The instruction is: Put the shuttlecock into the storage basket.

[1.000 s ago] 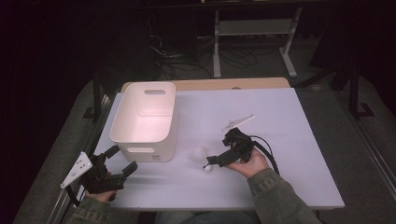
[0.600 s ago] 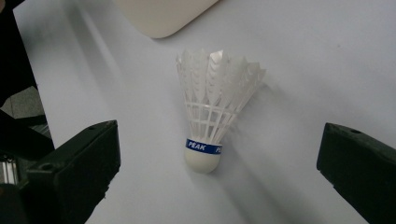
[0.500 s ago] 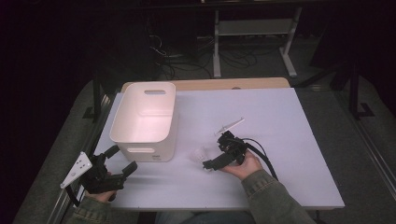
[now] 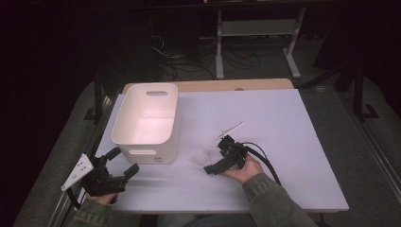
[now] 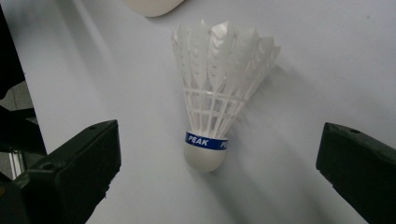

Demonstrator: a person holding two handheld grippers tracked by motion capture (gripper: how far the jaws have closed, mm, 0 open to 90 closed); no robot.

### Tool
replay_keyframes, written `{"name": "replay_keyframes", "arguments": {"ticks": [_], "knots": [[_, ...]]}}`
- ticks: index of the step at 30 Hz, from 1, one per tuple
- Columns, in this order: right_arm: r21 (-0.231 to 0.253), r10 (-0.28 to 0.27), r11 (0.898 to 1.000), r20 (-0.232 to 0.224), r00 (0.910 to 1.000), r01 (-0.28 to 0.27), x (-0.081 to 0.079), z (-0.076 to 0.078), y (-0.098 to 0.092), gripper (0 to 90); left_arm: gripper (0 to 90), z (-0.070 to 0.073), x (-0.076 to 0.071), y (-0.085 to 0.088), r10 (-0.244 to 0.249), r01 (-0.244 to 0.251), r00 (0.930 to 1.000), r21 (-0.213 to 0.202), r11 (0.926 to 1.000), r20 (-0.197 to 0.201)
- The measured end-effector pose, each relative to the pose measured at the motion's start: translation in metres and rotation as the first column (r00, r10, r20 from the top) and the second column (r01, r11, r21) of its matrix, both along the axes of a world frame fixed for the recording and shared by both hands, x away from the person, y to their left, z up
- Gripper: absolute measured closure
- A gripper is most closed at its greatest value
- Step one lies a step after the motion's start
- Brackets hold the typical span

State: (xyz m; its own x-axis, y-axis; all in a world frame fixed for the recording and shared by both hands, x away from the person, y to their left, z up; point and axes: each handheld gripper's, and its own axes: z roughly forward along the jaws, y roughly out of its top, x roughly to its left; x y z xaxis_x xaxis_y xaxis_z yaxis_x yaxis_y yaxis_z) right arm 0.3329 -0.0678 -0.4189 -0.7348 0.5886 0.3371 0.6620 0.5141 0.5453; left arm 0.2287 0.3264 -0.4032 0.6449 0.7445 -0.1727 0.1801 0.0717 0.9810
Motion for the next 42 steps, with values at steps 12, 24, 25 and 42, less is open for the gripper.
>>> {"name": "replay_keyframes", "arguments": {"ticks": [12,24,25,42], "knots": [[0.002,0.014,1.000,-0.028,0.9995,-0.014,0.000,-0.007,0.001,7.1,0.0,0.000,0.000,0.000,0.000,0.000,1.0000,0.004,1.0000,-0.002],[-0.010,0.009,1.000,-0.099,0.9951,-0.010,0.001,-0.013,0.001,31.2,0.0,0.000,0.000,0.000,0.002,-0.002,1.0000,0.005,1.0000,-0.002],[-0.007,0.010,1.000,-0.104,0.9945,-0.011,0.001,-0.014,0.000,32.6,0.0,0.000,0.000,0.000,0.004,-0.004,1.0000,0.006,1.0000,-0.002],[0.004,-0.013,1.000,-0.134,0.9909,0.014,0.004,-0.017,0.000,50.0,0.0,0.000,0.000,0.000,0.002,-0.002,1.0000,0.002,1.0000,-0.001]]}}
